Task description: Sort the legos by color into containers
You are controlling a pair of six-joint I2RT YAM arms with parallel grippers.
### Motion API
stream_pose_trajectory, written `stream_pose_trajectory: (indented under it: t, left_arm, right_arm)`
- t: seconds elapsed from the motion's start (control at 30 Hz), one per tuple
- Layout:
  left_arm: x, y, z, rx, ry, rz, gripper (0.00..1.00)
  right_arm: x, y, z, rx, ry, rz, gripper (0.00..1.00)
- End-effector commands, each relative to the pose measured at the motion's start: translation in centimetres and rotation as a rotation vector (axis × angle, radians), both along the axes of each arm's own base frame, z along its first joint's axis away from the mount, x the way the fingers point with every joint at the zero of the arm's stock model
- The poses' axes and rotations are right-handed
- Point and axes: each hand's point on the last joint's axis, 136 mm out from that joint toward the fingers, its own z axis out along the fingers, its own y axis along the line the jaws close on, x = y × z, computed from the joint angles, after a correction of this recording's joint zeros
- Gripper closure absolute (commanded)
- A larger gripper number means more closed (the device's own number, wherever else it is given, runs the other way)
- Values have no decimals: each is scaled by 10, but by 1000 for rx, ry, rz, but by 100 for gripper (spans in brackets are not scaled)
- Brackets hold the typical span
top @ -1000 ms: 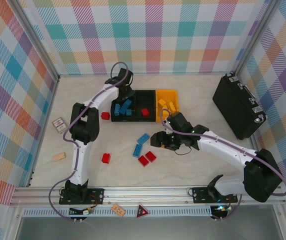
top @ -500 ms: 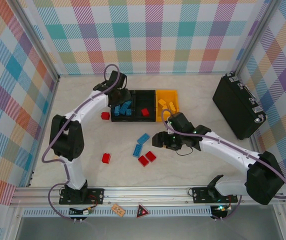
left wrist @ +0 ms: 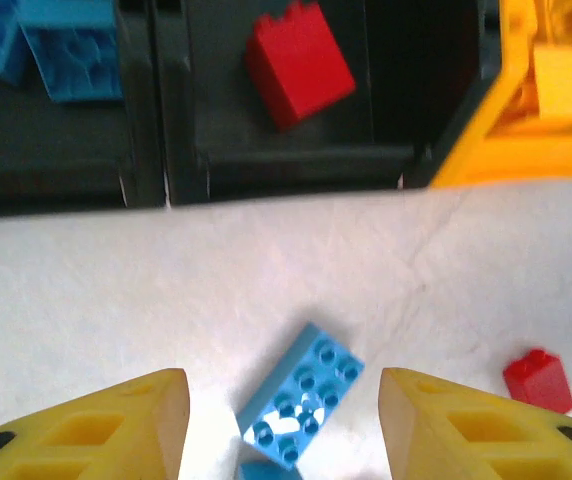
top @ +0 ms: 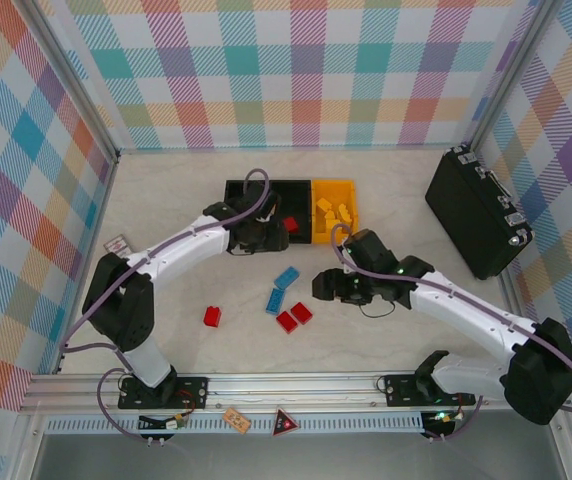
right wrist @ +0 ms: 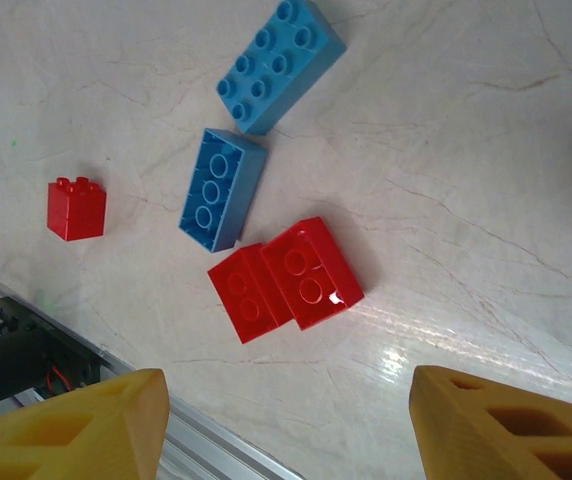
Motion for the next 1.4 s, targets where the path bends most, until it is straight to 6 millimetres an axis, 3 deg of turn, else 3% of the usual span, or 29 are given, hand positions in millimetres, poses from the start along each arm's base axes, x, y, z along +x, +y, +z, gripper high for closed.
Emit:
stream_pose_trajectory:
  t: [0.0,0.3,0.53,0.97,1.23,1.37]
  left_arm:
    - [-31,1,-4,33,43,-74,47]
    - [-84,2,-39,74,132,-129,44]
    - [-109,-2,-65,150,170,-168,41]
    - [-113,3,-108,324,176,-172,46]
    - [-110,1,-103,312,159,-167,72]
    - [-108,3,-92,309,135,-160,75]
  right_arm:
    - [-12,-6,-9,-19,26,24,35]
    - [-26,0,-18,16,59,69,36]
    - [-30,0,-30,5,90,63,36]
    - [-31,1,-33,5,98,56,36]
    - [-31,2,-37,4,107,53,36]
    - [-31,4,-37,13,107,53,36]
